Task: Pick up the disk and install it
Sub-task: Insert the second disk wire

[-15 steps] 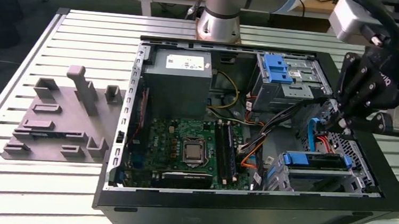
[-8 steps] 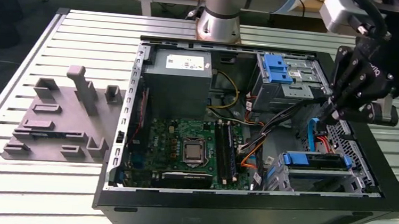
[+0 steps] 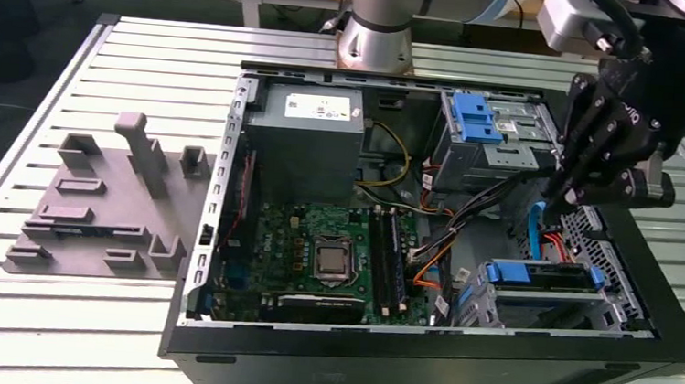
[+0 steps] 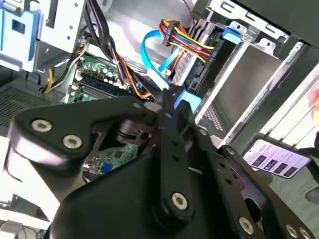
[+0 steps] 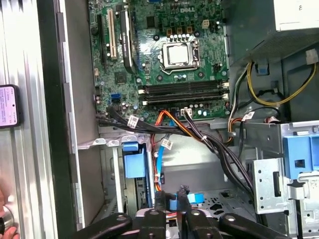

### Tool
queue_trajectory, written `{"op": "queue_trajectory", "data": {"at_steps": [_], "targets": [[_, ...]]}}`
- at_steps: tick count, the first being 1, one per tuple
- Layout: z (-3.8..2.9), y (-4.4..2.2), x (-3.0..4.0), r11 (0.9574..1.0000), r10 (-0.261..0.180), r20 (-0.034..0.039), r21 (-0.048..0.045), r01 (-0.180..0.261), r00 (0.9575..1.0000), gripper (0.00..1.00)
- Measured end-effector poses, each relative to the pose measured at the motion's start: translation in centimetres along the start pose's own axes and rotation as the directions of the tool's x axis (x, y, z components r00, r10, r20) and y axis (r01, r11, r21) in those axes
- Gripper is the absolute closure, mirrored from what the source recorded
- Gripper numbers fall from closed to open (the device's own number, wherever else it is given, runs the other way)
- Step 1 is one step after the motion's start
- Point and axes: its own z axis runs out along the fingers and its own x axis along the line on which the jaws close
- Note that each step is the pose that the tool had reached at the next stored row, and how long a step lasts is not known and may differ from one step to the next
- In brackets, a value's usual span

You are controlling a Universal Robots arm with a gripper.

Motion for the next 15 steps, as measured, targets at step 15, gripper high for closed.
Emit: {"op": "queue_trajectory", "data": {"at_steps": [15], "targets": [[1.60,0.10,-0.71,0.9996,0.005,-0.0364,0.0281,-0.004,0.9993,0.78]]}}
